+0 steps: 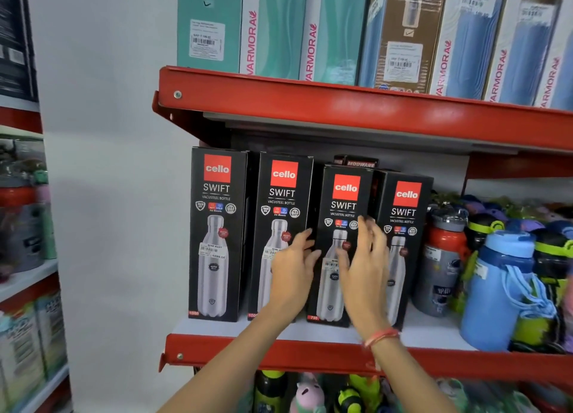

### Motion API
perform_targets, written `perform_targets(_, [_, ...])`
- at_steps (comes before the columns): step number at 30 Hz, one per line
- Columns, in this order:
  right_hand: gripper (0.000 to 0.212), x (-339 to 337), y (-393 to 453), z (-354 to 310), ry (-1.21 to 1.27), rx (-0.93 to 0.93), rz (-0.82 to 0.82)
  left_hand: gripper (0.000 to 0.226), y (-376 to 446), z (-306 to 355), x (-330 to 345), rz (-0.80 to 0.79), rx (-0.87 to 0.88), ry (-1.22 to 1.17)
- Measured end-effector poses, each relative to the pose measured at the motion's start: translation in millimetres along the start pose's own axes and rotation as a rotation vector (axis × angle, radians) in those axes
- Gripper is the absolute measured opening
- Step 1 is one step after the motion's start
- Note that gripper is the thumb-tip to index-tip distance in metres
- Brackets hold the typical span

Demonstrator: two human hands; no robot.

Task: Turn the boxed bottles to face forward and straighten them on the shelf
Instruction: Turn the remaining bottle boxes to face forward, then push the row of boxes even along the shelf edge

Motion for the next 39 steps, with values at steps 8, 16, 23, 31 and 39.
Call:
perform_targets(8, [0.060,48,-53,-97,0.738,0.089,-0.523,0.041,-28,-73,-94,0.408,-0.020,-0.070])
perform_targets(16, [0.066,85,-62,-137,0.755,0.363,-0.655,0.060,-21,-108,-133,0.018,-0.337,-0.114])
perform_targets(23, [0.063,70,-70,-141,0.733,0.280,-0.683,0.049,-39,-122,-155,0.008,-0.360,-0.121])
perform_targets(31, [0.067,42,-85,-146,0.603,0.225,-0.708,0.057,-67,-121,-168,-0.012,-0.303,-0.119])
perform_targets(39, [0.073,43,-90,-141,0.618,0.149,-0.669,0.053,-70,-121,-168,0.022,-0.305,-0.108])
Point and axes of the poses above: each hand's wrist, its own y-axis towards the middle knuckle, its own x-axis out of the palm, z = x × y, the point moved 1 cm from there along y, towards the middle knuckle, and after that the axes turned 13 degrees about -x, right-handed, at the moved point
